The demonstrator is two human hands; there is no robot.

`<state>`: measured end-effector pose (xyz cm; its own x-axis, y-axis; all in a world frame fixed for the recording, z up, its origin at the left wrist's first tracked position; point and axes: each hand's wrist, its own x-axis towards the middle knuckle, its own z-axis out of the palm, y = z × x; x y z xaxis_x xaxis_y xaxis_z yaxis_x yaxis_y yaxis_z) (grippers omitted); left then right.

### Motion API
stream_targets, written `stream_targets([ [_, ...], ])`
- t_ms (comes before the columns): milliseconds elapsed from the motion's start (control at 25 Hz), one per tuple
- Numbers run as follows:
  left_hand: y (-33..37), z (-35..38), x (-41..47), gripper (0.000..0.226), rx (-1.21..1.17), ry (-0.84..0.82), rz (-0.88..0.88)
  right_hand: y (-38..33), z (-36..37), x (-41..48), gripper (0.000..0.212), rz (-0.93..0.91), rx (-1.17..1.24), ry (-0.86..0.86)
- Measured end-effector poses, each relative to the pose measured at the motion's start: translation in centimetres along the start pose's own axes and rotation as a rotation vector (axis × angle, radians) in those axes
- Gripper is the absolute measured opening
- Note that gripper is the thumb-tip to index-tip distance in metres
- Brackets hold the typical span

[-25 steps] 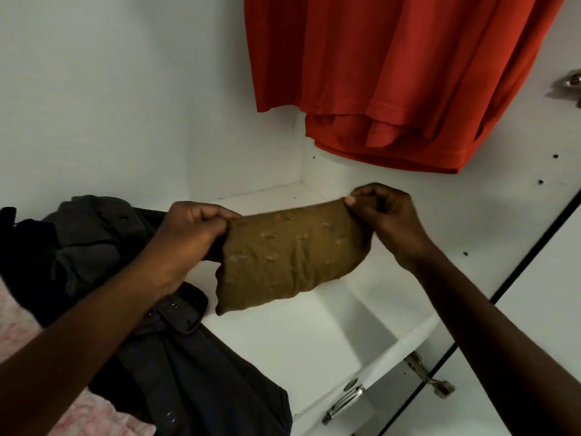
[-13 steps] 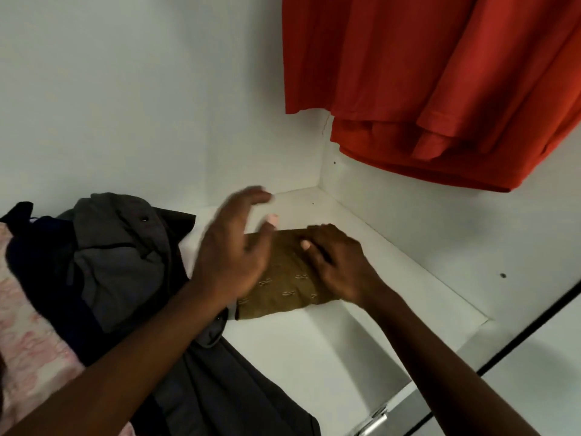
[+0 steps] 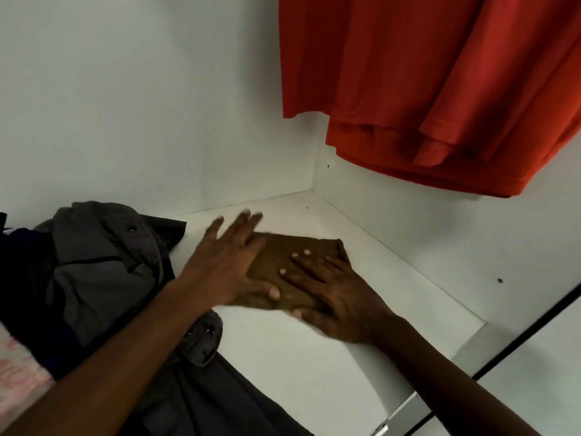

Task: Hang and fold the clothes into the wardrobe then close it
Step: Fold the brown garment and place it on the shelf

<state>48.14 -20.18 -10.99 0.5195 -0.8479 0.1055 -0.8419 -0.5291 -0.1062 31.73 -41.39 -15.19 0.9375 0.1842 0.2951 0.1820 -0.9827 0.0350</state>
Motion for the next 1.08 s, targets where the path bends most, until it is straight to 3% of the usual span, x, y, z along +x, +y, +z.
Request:
stream_targets([
  [80, -0.7, 0.6, 0.6, 0.112, -0.088, 0.213, -0.087, -0.6, 0.3, 2.5, 0.064, 0.182, -0.094, 0.015],
  [160, -0.6, 1.7, 0.8, 0.097, -0.289, 0.350, -0.140, -1.6, 0.3, 6.3, 0.066, 0.455, -0.155, -0.083],
  [240, -0.1, 2.8, 0.9, 0.090, -0.400, 0.380, -0.149, -1.7, 0.6, 9.8, 0.071, 0.636, -0.176, -0.161],
  [400, 0.1, 4.4, 1.1, 0.092, -0.464, 0.317, -0.148, 1.2, 3.3, 14.0, 0.086, 0.801, -0.222, -0.231],
  [600, -0.4, 5.4, 1.5, 0.108, -0.457, 0.121, -0.162, 4.8, 5.4, 15.8, 0.097, 0.842, -0.131, -0.163],
  [840, -0.4, 4.9, 1.7, 0.102, -0.486, 0.010, -0.162, 7.1, 5.3, 16.1, 0.105, 0.837, -0.131, -0.184],
  [1000, -0.3, 4.4, 1.4, 0.078, -0.486, -0.008, -0.147, 6.9, 4.3, 15.7, 0.103, 0.790, -0.193, -0.205],
  [1080, -0.3, 3.9, 1.5, 0.067, -0.511, 0.068, -0.181, 5.2, 3.7, 15.3, 0.090, 0.718, -0.236, -0.087],
])
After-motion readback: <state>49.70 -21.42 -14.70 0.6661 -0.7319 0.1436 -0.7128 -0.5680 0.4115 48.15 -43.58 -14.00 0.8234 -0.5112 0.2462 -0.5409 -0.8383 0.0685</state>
